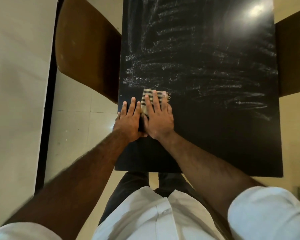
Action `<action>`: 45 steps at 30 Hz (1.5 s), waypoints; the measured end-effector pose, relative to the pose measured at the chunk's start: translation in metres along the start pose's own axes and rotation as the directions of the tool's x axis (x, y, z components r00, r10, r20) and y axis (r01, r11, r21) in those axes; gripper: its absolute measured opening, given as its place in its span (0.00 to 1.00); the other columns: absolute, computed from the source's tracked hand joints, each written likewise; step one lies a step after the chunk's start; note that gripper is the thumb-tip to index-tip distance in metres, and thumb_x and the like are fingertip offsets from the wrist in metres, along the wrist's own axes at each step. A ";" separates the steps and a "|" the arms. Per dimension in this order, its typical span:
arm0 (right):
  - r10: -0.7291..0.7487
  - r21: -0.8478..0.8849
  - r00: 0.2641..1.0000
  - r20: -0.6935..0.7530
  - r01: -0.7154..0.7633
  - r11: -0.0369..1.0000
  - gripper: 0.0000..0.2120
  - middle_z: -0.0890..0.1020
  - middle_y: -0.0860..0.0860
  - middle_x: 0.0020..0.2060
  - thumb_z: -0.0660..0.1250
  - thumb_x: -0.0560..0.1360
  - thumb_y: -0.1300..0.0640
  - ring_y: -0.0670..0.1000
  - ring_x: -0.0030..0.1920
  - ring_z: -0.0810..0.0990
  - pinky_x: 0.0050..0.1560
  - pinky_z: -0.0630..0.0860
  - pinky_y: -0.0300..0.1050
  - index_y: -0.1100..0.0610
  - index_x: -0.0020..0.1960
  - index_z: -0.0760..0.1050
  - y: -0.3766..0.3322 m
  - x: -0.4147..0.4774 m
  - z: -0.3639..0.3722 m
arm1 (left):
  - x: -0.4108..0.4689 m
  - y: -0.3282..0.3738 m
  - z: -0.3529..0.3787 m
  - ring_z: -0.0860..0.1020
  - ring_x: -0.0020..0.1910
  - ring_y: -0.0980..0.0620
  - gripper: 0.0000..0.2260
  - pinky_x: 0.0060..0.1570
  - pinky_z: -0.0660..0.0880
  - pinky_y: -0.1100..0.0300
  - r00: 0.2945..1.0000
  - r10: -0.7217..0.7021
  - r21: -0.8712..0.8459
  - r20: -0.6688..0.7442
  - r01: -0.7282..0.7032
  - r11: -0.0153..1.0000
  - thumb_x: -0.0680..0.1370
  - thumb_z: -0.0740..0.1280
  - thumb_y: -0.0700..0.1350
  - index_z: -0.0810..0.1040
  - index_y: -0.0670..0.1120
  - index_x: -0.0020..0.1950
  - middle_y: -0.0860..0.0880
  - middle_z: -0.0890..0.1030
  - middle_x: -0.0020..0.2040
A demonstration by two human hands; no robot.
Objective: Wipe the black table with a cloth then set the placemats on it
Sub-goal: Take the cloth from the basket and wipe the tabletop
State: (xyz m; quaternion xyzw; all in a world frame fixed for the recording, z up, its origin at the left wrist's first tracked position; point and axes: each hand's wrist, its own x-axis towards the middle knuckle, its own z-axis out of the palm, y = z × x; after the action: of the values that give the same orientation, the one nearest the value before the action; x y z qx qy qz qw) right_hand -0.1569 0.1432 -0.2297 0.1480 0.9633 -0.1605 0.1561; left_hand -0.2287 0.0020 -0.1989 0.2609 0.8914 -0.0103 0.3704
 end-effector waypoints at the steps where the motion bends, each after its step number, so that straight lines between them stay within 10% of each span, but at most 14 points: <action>1: -0.025 0.004 1.000 0.018 0.025 1.000 0.38 0.38 0.53 0.90 0.52 0.87 0.35 0.65 0.88 0.36 0.87 0.50 0.66 0.47 0.91 0.43 -0.002 -0.001 0.000 | 0.000 0.000 -0.001 0.31 0.87 0.39 0.67 0.84 0.48 0.34 1.000 0.002 -0.007 0.001 -0.002 1.000 0.72 0.81 0.66 0.33 0.50 0.89 0.49 0.29 0.88; 5: -0.077 0.002 0.997 0.024 0.077 0.997 0.38 0.38 0.51 0.90 0.55 0.87 0.35 0.63 0.89 0.37 0.86 0.53 0.67 0.45 0.90 0.43 0.027 -0.031 -0.001 | 0.000 0.001 -0.001 0.32 0.87 0.40 0.66 0.85 0.48 0.34 1.000 -0.008 0.000 -0.004 0.008 1.000 0.72 0.81 0.65 0.32 0.49 0.89 0.50 0.29 0.88; 13: 0.341 0.082 0.938 -0.061 -0.336 0.938 0.38 0.38 0.54 0.89 0.55 0.86 0.35 0.66 0.88 0.38 0.84 0.57 0.71 0.46 0.90 0.45 0.081 -0.045 -0.008 | -0.001 0.007 -0.003 0.33 0.87 0.39 0.67 0.85 0.49 0.35 1.000 -0.026 0.017 -0.007 0.026 1.000 0.72 0.81 0.65 0.31 0.50 0.88 0.50 0.28 0.87; 22: -0.070 0.073 0.995 0.064 0.066 0.995 0.38 0.36 0.51 0.89 0.55 0.87 0.36 0.63 0.88 0.35 0.86 0.52 0.69 0.43 0.90 0.41 0.026 -0.047 0.002 | -0.002 0.012 -0.005 0.35 0.88 0.36 0.67 0.86 0.52 0.33 0.999 -0.036 0.044 -0.005 0.036 0.998 0.72 0.81 0.66 0.33 0.47 0.89 0.47 0.31 0.88; 31: 0.409 0.093 0.910 -0.065 -0.402 0.911 0.38 0.38 0.53 0.90 0.53 0.87 0.33 0.65 0.88 0.37 0.84 0.55 0.70 0.43 0.90 0.44 0.143 -0.081 -0.015 | 0.003 0.017 -0.009 0.34 0.87 0.36 0.69 0.85 0.54 0.31 0.996 -0.082 0.042 0.048 0.080 0.996 0.72 0.82 0.64 0.30 0.48 0.88 0.49 0.27 0.87; 40: 0.212 0.112 0.977 0.014 -0.213 0.971 0.38 0.33 0.48 0.88 0.53 0.87 0.31 0.62 0.88 0.35 0.86 0.48 0.68 0.38 0.89 0.37 0.129 -0.092 -0.012 | -0.005 0.097 -0.006 0.31 0.87 0.39 0.73 0.80 0.56 0.22 0.994 0.063 0.181 0.088 -0.078 0.980 0.66 0.81 0.72 0.27 0.54 0.87 0.53 0.23 0.85; 45: 0.487 0.126 0.873 -0.033 -0.480 0.868 0.40 0.35 0.51 0.89 0.53 0.86 0.30 0.65 0.88 0.37 0.84 0.52 0.72 0.40 0.89 0.37 0.215 -0.134 -0.019 | 0.003 0.159 0.004 0.28 0.86 0.40 0.73 0.76 0.53 0.16 0.977 0.134 0.209 0.168 -0.168 0.963 0.66 0.83 0.69 0.27 0.56 0.86 0.53 0.21 0.84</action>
State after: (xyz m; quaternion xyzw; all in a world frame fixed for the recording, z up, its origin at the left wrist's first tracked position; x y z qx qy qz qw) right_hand 0.0315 0.3126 -0.2223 0.3982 0.8893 -0.1662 0.1516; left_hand -0.1523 0.1397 -0.1758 0.3665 0.8312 -0.1011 0.4057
